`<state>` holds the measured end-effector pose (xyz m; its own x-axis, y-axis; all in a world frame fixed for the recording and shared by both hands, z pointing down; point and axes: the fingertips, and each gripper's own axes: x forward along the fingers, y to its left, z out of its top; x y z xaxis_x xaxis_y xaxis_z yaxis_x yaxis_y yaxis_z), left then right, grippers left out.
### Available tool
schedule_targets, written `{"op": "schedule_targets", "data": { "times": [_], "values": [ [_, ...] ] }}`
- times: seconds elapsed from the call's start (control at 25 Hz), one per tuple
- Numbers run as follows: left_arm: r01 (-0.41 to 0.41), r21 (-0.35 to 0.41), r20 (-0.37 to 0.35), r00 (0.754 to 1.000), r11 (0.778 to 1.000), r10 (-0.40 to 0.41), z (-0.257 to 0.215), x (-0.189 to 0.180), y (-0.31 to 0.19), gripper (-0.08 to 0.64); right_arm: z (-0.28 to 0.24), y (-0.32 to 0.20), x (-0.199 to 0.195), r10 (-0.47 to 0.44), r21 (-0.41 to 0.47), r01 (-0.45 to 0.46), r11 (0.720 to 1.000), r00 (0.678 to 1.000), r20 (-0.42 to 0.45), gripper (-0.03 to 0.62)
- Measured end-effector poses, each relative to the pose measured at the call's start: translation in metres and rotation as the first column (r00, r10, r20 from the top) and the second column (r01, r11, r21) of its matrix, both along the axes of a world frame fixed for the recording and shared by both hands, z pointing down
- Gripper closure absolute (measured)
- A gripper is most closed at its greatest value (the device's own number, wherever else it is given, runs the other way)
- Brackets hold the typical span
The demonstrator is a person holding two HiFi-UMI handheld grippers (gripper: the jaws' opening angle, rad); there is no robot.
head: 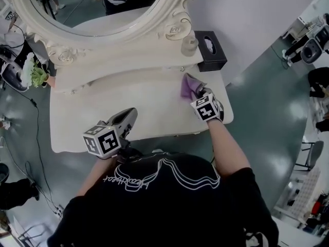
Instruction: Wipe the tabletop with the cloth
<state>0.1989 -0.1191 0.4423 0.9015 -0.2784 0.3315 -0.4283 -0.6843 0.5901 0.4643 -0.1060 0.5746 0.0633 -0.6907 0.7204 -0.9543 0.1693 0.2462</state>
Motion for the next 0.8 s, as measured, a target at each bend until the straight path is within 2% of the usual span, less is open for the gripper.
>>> {"op": "schedule_targets", "data": {
  "times": [0.48,0.8],
  "values": [
    [-0.076,-0.010,0.011,0.997,0.997,0.076,0.003,0.028,0.003,0.555,0.000,0.028,0.052,0.125,0.006,-0.125,0.992,0.992,-0.008,0.541],
    [-0.111,-0.005,0.019,0.994,0.994,0.111,0.001,0.043,0.006,0.555,0.000,0.042,0.075,0.167,0.011,-0.167,0.986,0.986,-0.013,0.541]
  ]
}}
